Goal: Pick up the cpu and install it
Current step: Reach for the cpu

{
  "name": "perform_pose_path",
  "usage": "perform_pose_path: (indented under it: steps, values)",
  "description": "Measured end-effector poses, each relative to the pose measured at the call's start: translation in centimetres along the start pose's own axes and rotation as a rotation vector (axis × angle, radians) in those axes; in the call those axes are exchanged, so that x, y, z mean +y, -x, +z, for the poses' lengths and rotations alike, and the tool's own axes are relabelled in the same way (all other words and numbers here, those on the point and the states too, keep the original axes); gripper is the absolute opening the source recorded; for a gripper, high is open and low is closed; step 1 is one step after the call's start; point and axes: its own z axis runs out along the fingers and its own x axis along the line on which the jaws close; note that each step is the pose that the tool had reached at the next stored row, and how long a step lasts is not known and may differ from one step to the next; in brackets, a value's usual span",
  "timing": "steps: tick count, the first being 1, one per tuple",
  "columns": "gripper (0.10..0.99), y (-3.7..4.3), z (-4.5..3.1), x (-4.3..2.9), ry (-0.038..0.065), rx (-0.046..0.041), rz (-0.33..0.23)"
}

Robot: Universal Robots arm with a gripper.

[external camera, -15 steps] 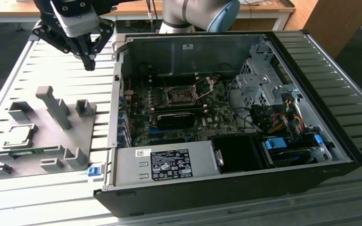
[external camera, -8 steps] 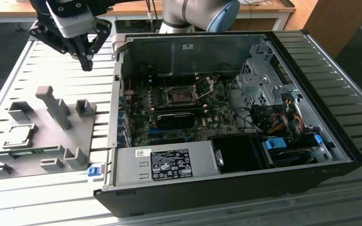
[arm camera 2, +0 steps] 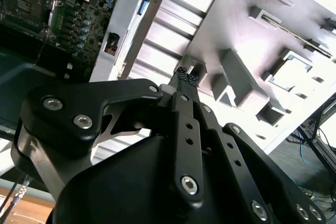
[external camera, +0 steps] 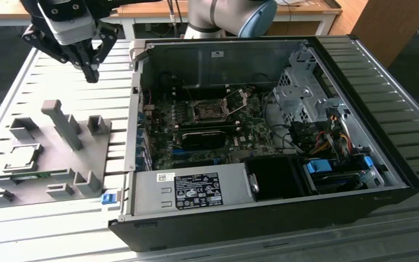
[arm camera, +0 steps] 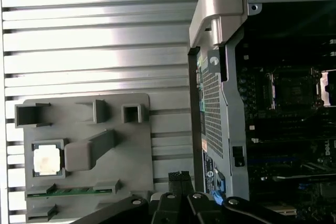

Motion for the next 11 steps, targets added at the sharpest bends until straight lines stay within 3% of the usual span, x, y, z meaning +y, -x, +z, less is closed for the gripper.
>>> perform_pose_path:
  steps: [11]
  values:
    - [0.106, -0.92, 0.09, -0.07, 0.000, 0.0001, 0.000]
